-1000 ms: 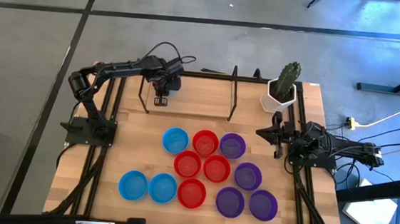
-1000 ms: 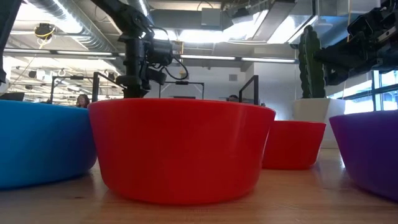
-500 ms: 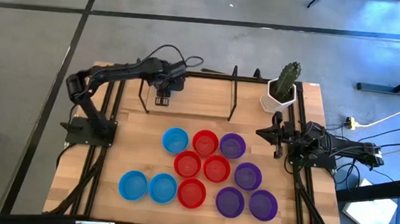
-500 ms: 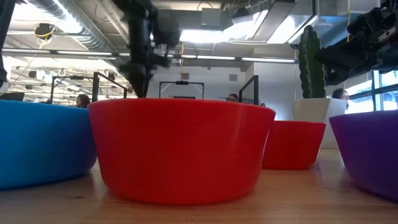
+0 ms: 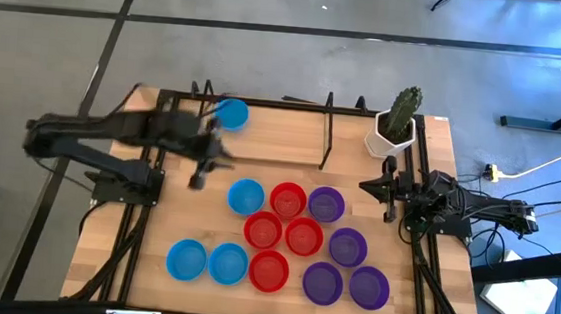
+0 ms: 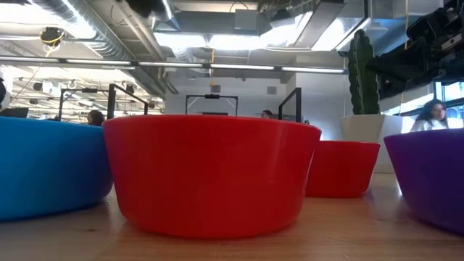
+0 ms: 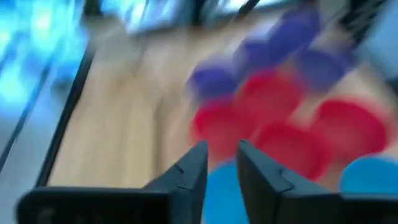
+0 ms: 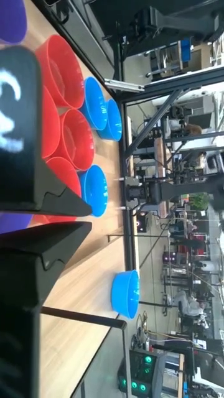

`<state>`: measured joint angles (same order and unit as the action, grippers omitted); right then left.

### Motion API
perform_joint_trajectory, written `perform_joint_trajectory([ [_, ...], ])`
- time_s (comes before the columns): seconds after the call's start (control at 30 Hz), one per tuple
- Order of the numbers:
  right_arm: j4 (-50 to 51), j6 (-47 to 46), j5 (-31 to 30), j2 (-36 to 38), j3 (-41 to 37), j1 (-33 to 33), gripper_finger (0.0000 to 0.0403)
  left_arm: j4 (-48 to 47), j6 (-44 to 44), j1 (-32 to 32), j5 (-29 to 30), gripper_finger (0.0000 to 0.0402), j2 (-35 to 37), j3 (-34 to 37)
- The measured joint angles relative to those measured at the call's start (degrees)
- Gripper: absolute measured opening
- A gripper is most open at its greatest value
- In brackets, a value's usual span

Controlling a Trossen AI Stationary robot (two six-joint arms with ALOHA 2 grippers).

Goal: Pick & Place Mini bowls
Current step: Put the red bowl on the shelf

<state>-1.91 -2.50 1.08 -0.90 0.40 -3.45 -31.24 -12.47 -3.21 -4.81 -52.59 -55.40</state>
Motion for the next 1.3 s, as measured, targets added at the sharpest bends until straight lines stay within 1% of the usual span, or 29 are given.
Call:
perform_joint_trajectory([
  [0.03, 0.0, 0.0, 0.0, 0.0, 0.0, 0.0, 0.0028, 7.0, -0.6, 1.9, -0.8, 0.0056, 3.4, 5.1],
  [0.1, 0.0, 0.5, 0.0, 0.0, 0.0, 0.0, 0.0028, 22.2, -2.9, 4.7, -0.4, 0.0031, 9.7, 15.8],
  [0.17, -0.1, 3.0, -0.1, 0.0, 0.0, 0.0, 0.0028, 38.9, -4.4, 6.2, 0.3, 0.001, 13.9, 26.4],
  [0.2, -0.3, 4.1, -0.4, 0.0, 0.0, 0.0, 0.0028, 46.2, -4.7, 6.6, 0.4, 0.0006, 15.1, 30.9],
  [0.27, -0.9, 4.4, -1.7, 0.0, 0.0, 0.0, 0.0028, 55.3, -5.4, 6.5, 0.6, 0.0004, 16.9, 38.1],
  [0.33, -1.6, 4.3, -2.1, 0.0, 0.0, 0.0, 0.0024, 59.1, -6.4, 6.4, 1.4, 0.0003, 18.8, 42.5],
  [0.47, -4.7, 7.3, -2.0, 0.0, 0.0, 0.0, 0.0005, 58.8, -7.7, 6.5, 4.0, 0.0002, 23.2, 47.5],
  [0.6, -6.7, 8.4, -1.8, -0.2, 0.0, 0.0, 0.0004, 55.6, -6.8, 6.5, 3.8, 0.0002, 28.4, 47.7],
  [0.73, -5.3, 8.7, -1.2, -1.4, 0.0, 0.0, 0.0004, 47.6, -6.3, 6.5, 3.8, 0.0002, 32.7, 47.7],
  [0.83, -6.3, 7.4, -1.0, -2.7, 0.0, 0.0, 0.0004, 44.2, -5.6, 6.5, 3.8, 0.0003, 34.6, 47.7],
  [0.9, -10.4, 4.0, 0.7, -4.4, 0.4, 0.1, 0.0004, 42.3, -5.2, 6.5, 3.8, 0.0002, 35.3, 47.7],
  [0.97, -11.0, 3.4, 3.3, -7.1, 3.2, 1.1, 0.0003, 42.1, -5.1, 6.5, 4.0, 0.0001, 35.4, 47.7],
  [1.0, -10.4, 3.9, 3.5, -9.1, 5.3, 1.9, 0.0003, 42.0, -5.3, 6.5, 4.3, 0.0001, 35.4, 47.7],
  [1.03, -9.6, 4.5, 2.3, -11.5, 7.2, 2.7, 0.0003, 41.7, -5.3, 6.5, 4.9, 0.0002, 35.4, 47.7],
  [1.13, -4.8, 6.4, -4.7, -21.3, 14.6, 4.5, 0.0002, 41.7, -5.3, 6.5, 8.0, 0.0007, 35.4, 47.7],
  [1.23, 2.9, 6.2, -10.5, -34.0, 25.0, 4.7, 0.0002, 41.7, -5.1, 6.5, 10.5, 0.001, 35.4, 47.7],
  [1.3, 9.4, 5.3, -11.7, -43.6, 33.0, 4.7, 0.0002, 41.7, -4.7, 6.5, 11.1, 0.001, 35.4, 47.7],
])
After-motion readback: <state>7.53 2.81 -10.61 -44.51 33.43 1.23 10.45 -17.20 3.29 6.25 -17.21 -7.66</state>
